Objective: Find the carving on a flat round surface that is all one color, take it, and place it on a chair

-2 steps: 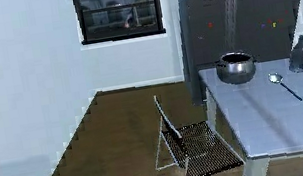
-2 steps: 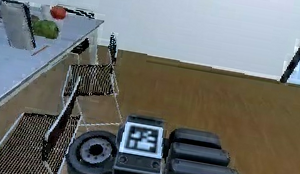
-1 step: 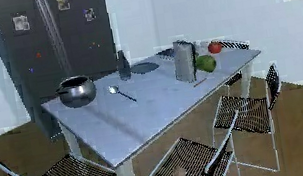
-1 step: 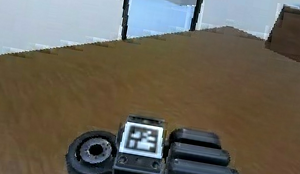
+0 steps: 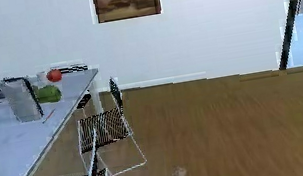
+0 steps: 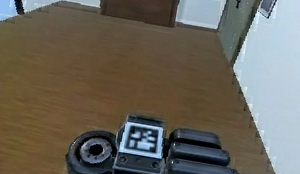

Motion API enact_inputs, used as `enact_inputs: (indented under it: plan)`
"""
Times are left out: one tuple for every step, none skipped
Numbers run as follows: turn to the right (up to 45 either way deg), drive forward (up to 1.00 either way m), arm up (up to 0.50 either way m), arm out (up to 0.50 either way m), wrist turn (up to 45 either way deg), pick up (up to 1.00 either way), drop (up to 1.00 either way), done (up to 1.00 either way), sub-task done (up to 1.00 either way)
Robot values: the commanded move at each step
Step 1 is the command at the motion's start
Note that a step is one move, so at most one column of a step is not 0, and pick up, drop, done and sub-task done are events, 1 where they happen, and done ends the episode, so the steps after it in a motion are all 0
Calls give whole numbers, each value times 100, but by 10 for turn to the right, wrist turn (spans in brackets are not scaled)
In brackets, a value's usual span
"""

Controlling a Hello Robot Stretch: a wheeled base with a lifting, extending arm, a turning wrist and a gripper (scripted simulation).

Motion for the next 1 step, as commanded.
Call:
enact_inputs:
  plan:
    - [450, 0, 0, 0, 0, 0, 0, 0, 0]
